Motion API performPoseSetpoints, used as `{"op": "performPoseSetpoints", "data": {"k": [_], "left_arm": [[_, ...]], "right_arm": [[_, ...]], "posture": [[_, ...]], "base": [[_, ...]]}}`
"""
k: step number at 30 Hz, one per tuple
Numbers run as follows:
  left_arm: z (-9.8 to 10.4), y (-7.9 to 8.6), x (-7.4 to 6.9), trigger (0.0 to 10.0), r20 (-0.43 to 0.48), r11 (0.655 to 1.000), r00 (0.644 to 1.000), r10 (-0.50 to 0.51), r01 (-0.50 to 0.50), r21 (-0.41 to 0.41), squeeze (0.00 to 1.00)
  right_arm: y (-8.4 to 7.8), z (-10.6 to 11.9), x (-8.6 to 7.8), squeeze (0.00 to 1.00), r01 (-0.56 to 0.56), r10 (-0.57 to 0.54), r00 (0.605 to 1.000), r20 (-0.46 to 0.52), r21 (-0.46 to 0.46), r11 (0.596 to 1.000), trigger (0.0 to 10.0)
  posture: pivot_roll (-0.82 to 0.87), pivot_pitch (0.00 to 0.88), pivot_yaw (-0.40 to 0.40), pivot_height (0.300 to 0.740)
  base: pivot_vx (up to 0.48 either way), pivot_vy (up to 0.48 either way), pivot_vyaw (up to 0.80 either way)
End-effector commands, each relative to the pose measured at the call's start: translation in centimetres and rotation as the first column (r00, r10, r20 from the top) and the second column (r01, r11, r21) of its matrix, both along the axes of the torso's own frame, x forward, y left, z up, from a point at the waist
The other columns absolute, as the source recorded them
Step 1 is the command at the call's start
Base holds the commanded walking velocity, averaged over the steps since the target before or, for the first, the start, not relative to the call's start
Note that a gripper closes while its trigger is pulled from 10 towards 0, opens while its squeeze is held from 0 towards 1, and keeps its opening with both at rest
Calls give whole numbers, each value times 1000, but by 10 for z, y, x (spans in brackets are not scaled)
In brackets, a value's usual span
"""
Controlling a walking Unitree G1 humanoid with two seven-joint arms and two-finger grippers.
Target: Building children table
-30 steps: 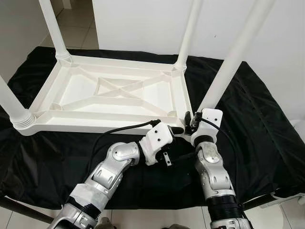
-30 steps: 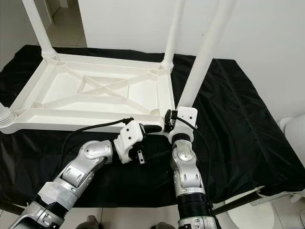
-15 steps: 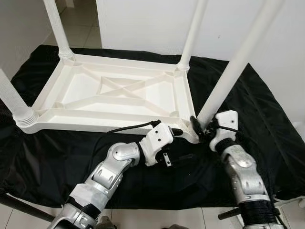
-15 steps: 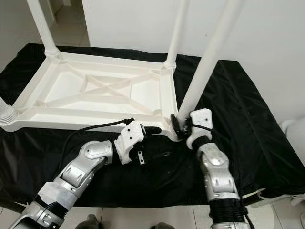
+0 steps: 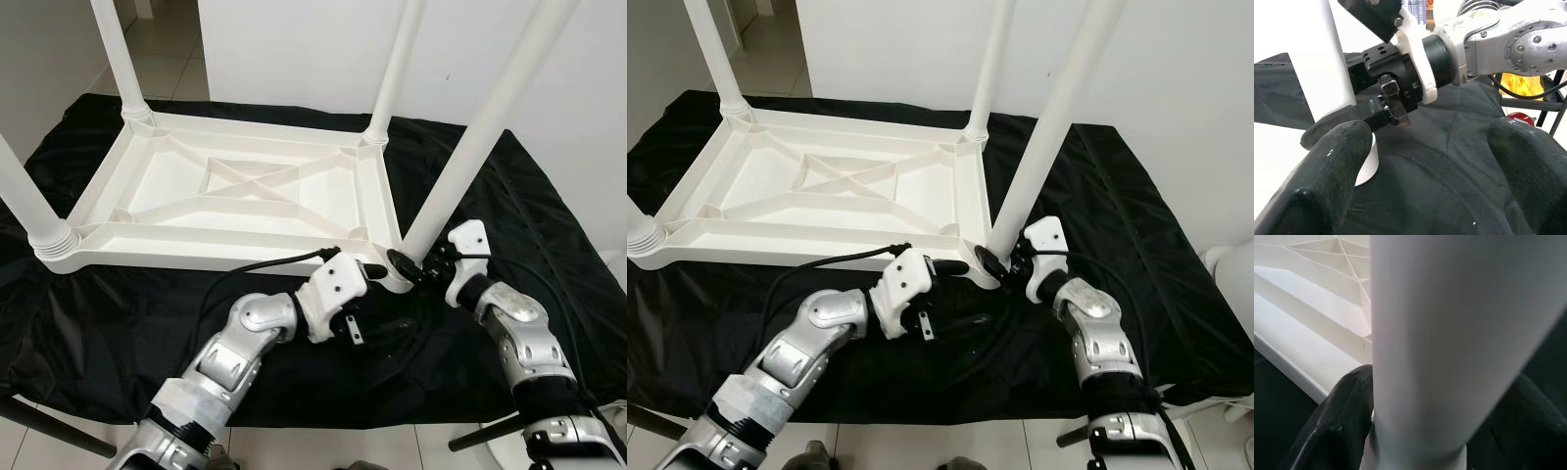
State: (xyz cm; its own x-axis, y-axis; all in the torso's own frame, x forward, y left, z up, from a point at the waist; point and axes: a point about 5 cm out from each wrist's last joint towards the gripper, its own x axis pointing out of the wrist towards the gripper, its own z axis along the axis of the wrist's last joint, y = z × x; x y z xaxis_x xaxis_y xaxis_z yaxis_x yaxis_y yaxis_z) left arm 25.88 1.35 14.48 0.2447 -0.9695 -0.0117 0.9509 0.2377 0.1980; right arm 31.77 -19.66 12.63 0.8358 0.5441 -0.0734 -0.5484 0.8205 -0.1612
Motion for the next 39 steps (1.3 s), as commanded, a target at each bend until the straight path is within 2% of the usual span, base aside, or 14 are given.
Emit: {"op": "performPoseSetpoints", "data": {"k": [1,7,8,19,20,26,28,30,31,33,34,36,38,39], "left_arm": [[2,-1,0,10000,11,1000,1000,1,-1,10,0],[1,2,1,10000,13,1000,1000,10,-10,17,0],[1,4,2,10000,14,1000,1000,18,-18,21,0],[-1,8,3,10000,6,999,999,37,-37,26,0],[-1,8,2,10000,5,999,999,36,-36,27,0],[-1,8,2,10000,3,999,999,34,-34,27,0],[-1,8,3,10000,3,999,999,35,-35,27,0],[-1,9,3,10000,4,999,999,37,-37,29,0],[-1,9,3,10000,4,999,999,37,-37,29,0],[-1,9,3,10000,2,999,999,39,-39,27,0],[-1,9,3,10000,2,999,999,39,-39,27,0],[-2,8,3,10000,1,999,999,37,-37,26,0],[-3,7,3,10000,-8,999,999,33,-33,24,0],[-3,7,2,10000,-8,999,999,31,-31,24,0]], "right_arm": [[4,-6,2,0,-25,24,999,-22,-20,999,10000],[10,-9,5,0,-58,58,998,-36,-26,998,9922],[12,-12,4,0,-72,71,996,-50,-18,997,0],[9,-22,-2,0,-73,74,994,-82,18,997,0],[7,-23,-2,0,-61,62,995,-79,19,998,10000],[5,-24,-4,0,-3,7,996,-85,48,999,10000],[5,-24,-4,0,61,-55,995,-87,67,996,10000],[6,-22,-4,0,177,-169,982,-84,97,979,10000],[6,-22,-4,0,177,-169,982,-84,97,979,10000],[12,-18,-6,0,282,-276,959,-61,134,950,10000],[12,-18,-6,0,282,-276,959,-61,134,950,10000],[22,-15,-8,0,379,-376,925,-51,157,912,10000],[33,-20,-8,0,516,-507,856,-99,177,838,10000],[37,-21,-9,0,551,-542,835,-97,161,819,10000]], "posture": [[57,0,-76,740],[61,0,-74,740],[68,0,-79,740],[58,0,-75,740],[58,0,-75,740],[56,0,-74,740],[55,0,-75,740],[54,0,-76,740],[54,0,-76,740],[50,0,-79,740],[50,0,-79,740],[46,0,-79,740],[40,0,-77,740],[38,0,-77,740]], "base": [[0,0,0],[0,0,0],[0,0,0],[0,0,0],[0,0,0],[0,0,0],[0,0,0],[0,0,0],[0,0,0],[0,0,0],[0,0,0],[0,0,0],[0,0,0],[0,0,0]]}}
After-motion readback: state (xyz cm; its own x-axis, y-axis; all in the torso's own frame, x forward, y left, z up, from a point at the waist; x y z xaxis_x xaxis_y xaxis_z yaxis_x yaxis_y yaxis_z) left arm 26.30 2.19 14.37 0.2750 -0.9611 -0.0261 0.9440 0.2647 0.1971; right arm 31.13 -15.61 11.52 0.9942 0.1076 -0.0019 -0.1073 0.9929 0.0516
